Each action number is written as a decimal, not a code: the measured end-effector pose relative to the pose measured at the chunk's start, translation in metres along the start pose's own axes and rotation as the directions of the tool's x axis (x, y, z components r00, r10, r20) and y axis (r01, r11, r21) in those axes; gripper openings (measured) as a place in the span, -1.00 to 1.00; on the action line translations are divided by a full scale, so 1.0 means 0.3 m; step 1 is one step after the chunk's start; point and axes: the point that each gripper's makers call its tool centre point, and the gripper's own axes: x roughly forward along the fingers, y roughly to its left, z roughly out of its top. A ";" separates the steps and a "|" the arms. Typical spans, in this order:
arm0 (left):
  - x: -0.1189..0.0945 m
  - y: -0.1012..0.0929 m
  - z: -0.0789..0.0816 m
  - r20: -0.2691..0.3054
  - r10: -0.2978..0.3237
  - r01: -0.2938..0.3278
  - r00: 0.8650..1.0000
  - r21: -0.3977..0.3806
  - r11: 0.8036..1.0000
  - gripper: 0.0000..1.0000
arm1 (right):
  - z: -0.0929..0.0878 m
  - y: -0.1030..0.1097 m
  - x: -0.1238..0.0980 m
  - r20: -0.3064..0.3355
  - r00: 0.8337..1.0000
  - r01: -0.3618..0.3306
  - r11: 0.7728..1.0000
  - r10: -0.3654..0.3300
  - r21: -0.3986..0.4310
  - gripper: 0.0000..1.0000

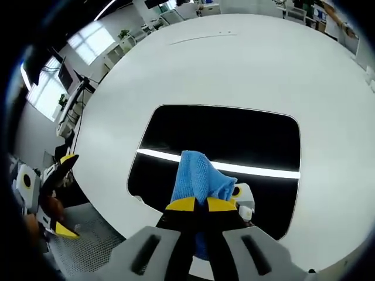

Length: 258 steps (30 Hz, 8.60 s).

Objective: Wipe the mirror surface with the cleaning cloth until all visible marks leave the cleaned area.

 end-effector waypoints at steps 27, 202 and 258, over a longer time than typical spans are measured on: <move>-0.004 0.010 -0.003 -0.001 0.014 -0.014 1.000 -0.011 1.000 0.98 | 0.162 -0.055 0.048 0.001 1.000 0.027 0.998 -0.027 -0.056 -1.00; -0.009 0.034 -0.001 -0.006 0.075 -0.075 0.997 -0.018 0.997 0.98 | -0.018 -0.159 -0.064 0.082 0.995 0.050 0.988 -0.063 0.148 -1.00; -0.009 0.040 0.004 0.002 0.078 -0.078 0.997 -0.029 0.997 0.98 | -0.131 -0.118 -0.087 0.079 0.997 -0.008 0.990 -0.003 0.140 -1.00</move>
